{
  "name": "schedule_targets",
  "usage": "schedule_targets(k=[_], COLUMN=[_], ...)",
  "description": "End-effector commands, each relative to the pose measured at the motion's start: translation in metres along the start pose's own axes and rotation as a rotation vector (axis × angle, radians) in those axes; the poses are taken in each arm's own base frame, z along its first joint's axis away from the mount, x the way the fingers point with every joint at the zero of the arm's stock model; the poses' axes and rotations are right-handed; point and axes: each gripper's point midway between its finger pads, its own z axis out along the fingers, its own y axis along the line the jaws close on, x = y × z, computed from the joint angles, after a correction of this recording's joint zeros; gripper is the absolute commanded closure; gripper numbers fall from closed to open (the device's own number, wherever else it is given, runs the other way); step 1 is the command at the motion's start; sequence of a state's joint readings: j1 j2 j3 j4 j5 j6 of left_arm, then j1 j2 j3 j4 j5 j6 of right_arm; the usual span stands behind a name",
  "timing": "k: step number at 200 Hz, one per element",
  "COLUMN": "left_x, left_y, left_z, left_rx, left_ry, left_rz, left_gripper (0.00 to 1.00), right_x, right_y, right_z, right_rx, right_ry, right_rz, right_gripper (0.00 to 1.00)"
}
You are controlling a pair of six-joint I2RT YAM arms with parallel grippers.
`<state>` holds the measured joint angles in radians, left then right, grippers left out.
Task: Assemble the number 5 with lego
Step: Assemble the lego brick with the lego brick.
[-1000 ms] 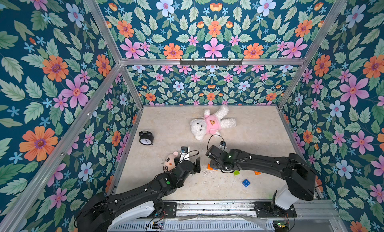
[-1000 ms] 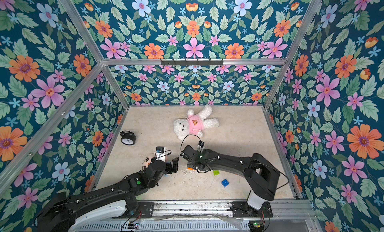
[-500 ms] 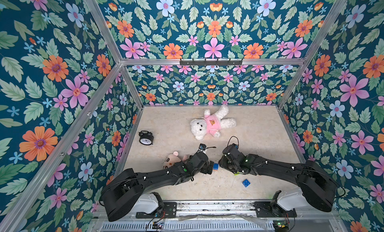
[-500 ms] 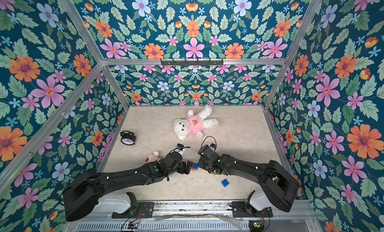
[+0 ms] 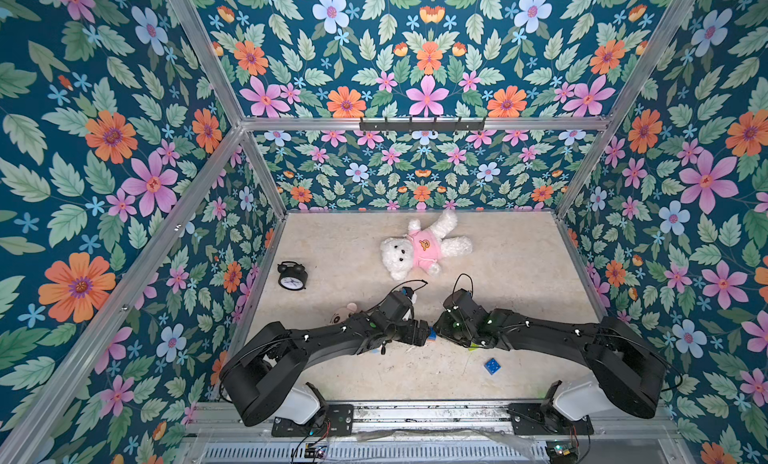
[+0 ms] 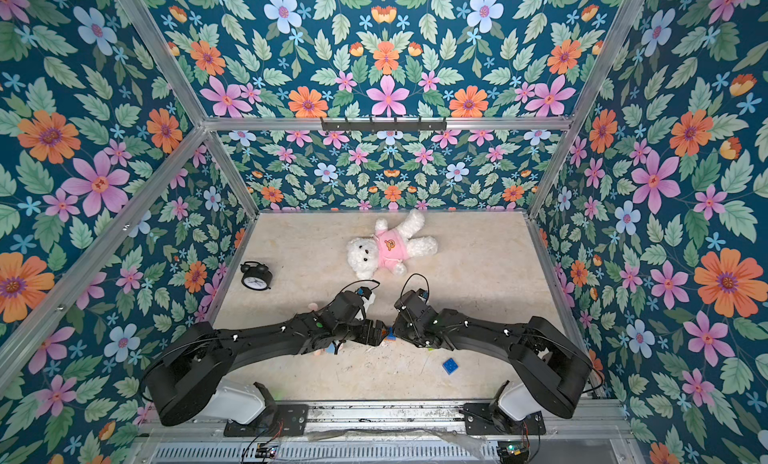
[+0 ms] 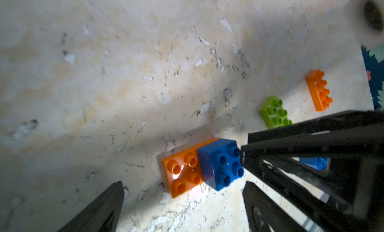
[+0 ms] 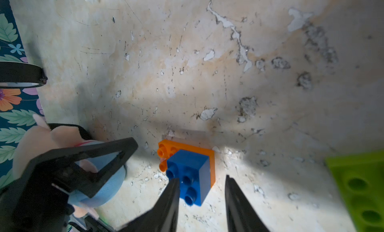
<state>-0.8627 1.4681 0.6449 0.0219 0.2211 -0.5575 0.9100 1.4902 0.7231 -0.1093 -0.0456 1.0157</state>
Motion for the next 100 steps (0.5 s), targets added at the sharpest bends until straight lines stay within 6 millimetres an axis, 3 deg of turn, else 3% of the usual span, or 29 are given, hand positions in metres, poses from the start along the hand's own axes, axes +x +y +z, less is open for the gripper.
schedule_targets(k=[1,29,100], left_x=[-0.008,-0.007,0.004], left_y=[-0.008,0.005,0.01], left_z=[-0.001,-0.002,0.013], left_rx=[0.031,-0.037,-0.05], left_ry=[-0.016,-0.011,0.048], left_rz=[-0.017,-0.009,-0.021], left_gripper=[0.08,0.08,0.11], right_x=[-0.001,0.0,0.001], right_y=[0.001,-0.002,-0.004], right_z=[0.001,0.002,0.006], right_rx=[0.001,0.012,0.019], right_ry=[-0.005,-0.005,0.007], right_rz=[-0.02,-0.018,-0.021], right_gripper=[0.59,0.6,0.6])
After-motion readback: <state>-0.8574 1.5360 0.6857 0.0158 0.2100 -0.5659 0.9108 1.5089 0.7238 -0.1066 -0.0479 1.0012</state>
